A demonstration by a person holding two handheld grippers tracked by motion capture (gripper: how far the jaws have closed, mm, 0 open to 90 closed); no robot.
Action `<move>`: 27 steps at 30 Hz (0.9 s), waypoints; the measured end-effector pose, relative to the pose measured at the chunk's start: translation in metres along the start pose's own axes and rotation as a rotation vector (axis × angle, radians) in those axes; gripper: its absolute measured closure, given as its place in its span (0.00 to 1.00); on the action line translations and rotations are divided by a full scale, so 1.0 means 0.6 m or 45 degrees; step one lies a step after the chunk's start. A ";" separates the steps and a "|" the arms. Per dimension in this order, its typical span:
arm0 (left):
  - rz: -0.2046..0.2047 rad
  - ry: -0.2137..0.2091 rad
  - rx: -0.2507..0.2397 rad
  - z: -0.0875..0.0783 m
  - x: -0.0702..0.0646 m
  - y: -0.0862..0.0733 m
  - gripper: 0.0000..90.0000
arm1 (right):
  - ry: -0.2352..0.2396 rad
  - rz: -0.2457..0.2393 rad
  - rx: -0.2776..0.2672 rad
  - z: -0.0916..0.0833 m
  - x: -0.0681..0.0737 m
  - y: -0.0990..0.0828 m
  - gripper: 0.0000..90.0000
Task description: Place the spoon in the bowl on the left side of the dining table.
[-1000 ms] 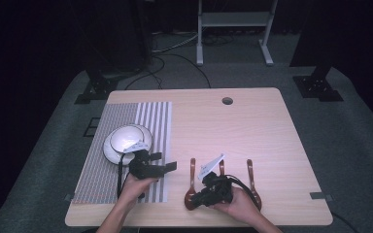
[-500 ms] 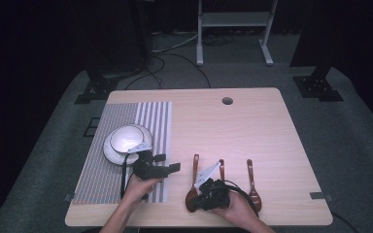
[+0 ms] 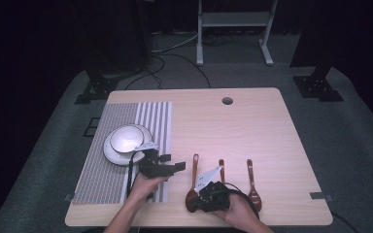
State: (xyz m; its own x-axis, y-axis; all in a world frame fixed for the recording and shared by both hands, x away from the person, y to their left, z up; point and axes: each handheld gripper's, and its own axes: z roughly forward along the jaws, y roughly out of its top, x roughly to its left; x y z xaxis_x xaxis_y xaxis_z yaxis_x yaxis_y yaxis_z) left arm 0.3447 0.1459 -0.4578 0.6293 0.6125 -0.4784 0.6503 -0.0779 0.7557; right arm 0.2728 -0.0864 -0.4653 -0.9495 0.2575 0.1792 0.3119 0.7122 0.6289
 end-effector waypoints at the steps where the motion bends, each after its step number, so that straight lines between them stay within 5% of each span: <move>1: 0.000 0.000 0.000 0.000 0.000 0.000 0.08 | -0.004 -0.004 0.000 0.000 0.001 0.000 0.90; 9: 0.001 0.044 0.004 0.009 0.000 0.001 0.14 | -0.005 -0.004 0.002 0.000 0.002 0.000 0.90; 17: -0.058 0.073 0.023 0.036 -0.002 0.012 0.18 | -0.025 -0.039 0.005 0.000 0.006 0.001 0.90; 27: -0.064 -0.012 0.065 0.072 -0.007 0.011 0.53 | -0.039 -0.069 0.003 0.000 0.009 0.000 0.90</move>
State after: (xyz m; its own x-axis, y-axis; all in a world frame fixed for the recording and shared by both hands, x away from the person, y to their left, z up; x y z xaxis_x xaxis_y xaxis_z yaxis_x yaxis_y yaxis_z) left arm 0.3647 0.1086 -0.4701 0.5994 0.6089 -0.5196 0.7017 -0.0874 0.7071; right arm 0.2679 -0.0848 -0.4644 -0.9635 0.2387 0.1215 0.2602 0.7272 0.6352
